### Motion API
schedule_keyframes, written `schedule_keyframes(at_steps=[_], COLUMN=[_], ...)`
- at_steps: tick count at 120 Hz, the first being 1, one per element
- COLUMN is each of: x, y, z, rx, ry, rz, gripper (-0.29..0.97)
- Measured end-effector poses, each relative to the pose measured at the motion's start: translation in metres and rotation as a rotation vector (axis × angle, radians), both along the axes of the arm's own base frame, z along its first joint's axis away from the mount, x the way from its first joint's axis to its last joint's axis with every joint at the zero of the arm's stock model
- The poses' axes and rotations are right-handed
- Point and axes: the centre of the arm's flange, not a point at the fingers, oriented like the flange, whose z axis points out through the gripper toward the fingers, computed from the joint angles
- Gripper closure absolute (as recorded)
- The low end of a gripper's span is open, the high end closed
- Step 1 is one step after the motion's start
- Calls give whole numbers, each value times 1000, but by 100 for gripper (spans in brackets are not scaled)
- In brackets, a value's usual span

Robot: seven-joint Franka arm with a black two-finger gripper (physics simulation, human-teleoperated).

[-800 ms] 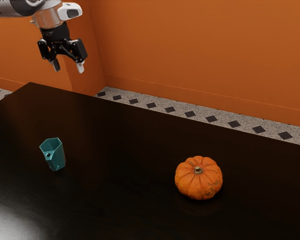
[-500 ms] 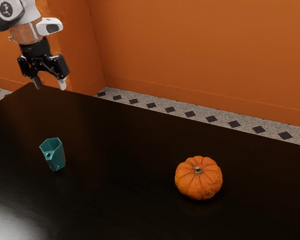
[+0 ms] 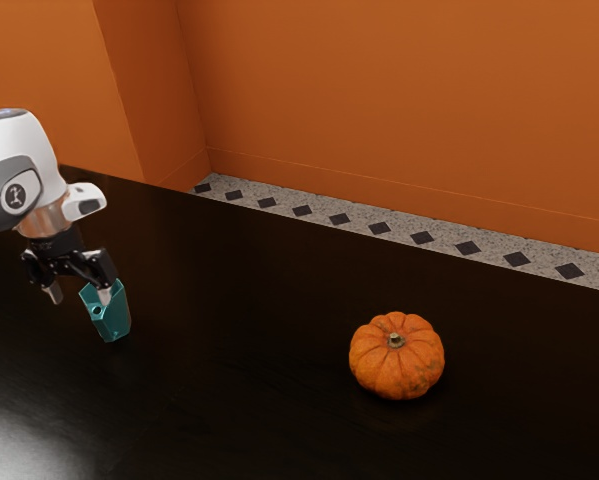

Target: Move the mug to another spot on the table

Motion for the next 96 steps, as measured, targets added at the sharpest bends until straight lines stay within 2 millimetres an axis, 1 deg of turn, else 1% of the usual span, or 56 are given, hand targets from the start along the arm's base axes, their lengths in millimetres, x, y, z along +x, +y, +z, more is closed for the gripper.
schedule_keyframes(at_steps=[9, 21, 46, 52, 66, 79, 96], x=[-1, 3, 21, 26, 34, 37, 39], y=[5, 19, 25, 28, 32, 35, 39], z=[-25, -57, -103, -109, -115, -129, -137], rx=[7, 17, 53, 62, 83, 95, 106], ry=[-5, -4, -34, -43, -78, -80, -89], rz=[3, 27, 28, 29, 24, 23, 22], gripper=[1, 1, 1, 1, 1, 1, 3])
